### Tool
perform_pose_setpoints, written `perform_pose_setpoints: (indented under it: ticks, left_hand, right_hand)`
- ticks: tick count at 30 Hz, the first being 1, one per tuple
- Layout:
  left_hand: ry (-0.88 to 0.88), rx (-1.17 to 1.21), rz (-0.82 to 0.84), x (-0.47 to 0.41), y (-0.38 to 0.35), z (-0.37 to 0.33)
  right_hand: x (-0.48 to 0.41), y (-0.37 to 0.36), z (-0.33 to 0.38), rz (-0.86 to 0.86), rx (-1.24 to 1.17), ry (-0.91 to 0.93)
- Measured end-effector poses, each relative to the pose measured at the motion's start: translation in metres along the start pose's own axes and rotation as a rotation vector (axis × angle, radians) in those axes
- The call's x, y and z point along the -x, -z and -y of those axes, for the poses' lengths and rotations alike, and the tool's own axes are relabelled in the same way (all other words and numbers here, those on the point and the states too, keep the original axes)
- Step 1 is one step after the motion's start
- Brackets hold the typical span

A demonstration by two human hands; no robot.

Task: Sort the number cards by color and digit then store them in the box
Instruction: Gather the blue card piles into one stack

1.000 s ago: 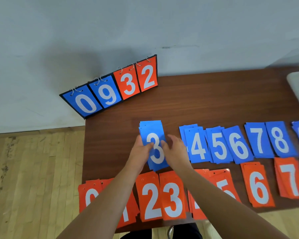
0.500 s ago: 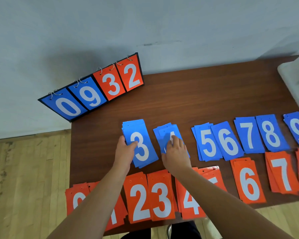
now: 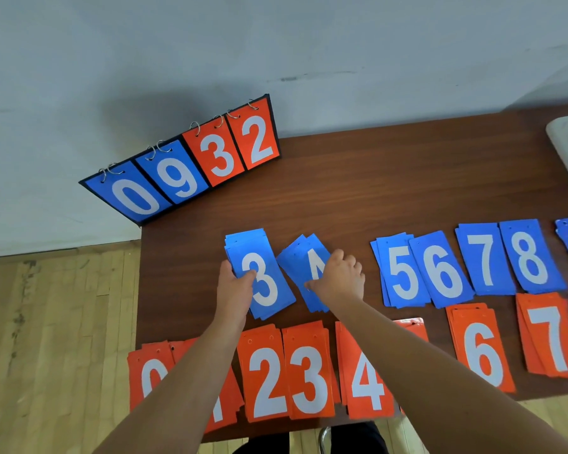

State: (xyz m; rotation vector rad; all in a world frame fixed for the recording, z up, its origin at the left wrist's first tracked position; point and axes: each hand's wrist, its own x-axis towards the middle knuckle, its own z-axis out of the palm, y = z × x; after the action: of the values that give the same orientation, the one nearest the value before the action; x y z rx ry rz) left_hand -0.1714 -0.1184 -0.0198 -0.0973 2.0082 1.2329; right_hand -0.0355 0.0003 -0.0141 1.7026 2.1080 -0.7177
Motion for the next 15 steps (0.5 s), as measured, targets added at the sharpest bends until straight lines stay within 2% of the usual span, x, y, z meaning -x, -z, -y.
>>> perform_pose_setpoints:
  ticks: [5, 9, 12, 13, 15]
  left_hand:
    - [0.002, -0.012, -0.01, -0.001, 0.007, -0.003]
    - [-0.029, -0.033, -0.001, -0.001, 0.009, -0.008]
    - [-0.064, -0.015, 0.103, 0.003, 0.005, -0.014]
    - [-0.066, 0.009, 0.162, 0.007, 0.002, -0.017]
    - [-0.048, 0.065, 0.262, 0.016, -0.006, -0.025]
  right_hand:
    - [0.003, 0.013, -0.005, -0.005, -0.183, 0.077]
    - [0.0, 0.033, -0.009, 0.022, -0.683, -0.004]
    - [0.011, 0.041, -0.009, 0.112, -0.989, -0.029]
    - [0.016, 0.041, -0.009, 0.132, -1.006, -0.009]
    - [0.026, 0.039, -0.01, 0.104, -0.881, 0.057]
